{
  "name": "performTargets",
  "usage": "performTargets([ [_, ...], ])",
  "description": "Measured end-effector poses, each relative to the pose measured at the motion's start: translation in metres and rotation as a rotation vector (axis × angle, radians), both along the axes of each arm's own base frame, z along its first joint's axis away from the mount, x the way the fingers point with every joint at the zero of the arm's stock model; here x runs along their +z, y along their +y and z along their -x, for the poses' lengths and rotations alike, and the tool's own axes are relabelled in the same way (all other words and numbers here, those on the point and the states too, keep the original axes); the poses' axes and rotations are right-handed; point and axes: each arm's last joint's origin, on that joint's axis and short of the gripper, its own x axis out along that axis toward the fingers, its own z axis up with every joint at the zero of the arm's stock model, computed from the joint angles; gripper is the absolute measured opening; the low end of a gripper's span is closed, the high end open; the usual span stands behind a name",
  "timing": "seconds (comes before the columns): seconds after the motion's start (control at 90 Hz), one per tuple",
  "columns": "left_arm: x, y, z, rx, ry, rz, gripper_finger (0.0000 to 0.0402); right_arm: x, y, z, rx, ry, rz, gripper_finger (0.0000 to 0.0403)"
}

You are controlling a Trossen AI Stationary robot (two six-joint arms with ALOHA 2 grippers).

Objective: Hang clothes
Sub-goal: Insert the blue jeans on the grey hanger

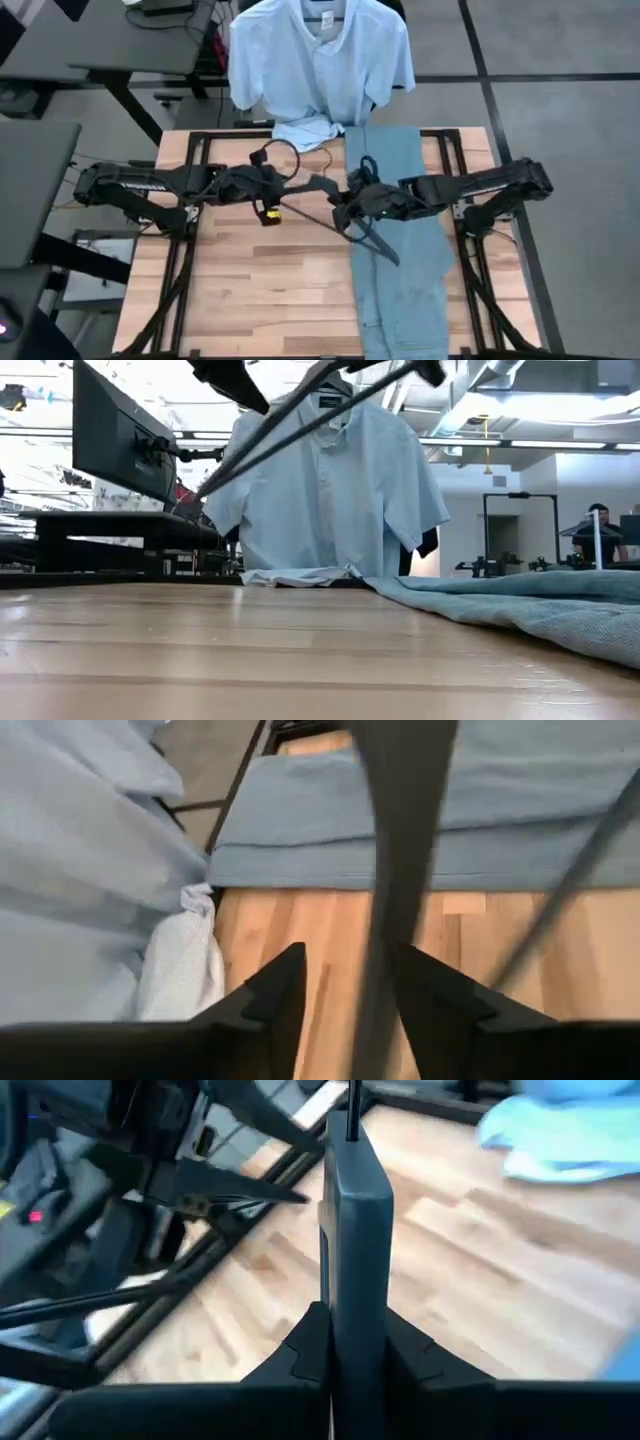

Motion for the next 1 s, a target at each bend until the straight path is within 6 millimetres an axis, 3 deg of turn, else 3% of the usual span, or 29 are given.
performTargets([
  [0.289,0.0,0.013,-0.001,0.077,-0.075,0.197,0.0143,0.03,0.011,0.082,-0.092,0.035,0.047,0.0028],
  [0.411,0.0,0.013,-0.014,-0.021,-0.131,0.303,0.0144,0.045,0.008,0.117,-0.118,-0.011,0.086,0.0028],
  [0.567,-0.019,0.005,-0.052,-0.126,-0.184,0.431,0.0144,0.063,-0.004,0.151,-0.16,-0.095,0.175,0.0028],
  [0.844,-0.073,-0.015,-0.126,-0.134,-0.347,0.571,0.0144,0.088,-0.029,0.186,-0.17,-0.154,0.329,0.0028],
  [0.922,-0.086,-0.019,-0.152,-0.126,-0.379,0.572,0.0144,0.096,-0.036,0.196,-0.163,-0.169,0.386,0.0028],
  [1.0,-0.085,-0.023,-0.179,-0.085,-0.412,0.514,0.0144,0.103,-0.041,0.205,-0.16,-0.189,0.435,0.0028],
])
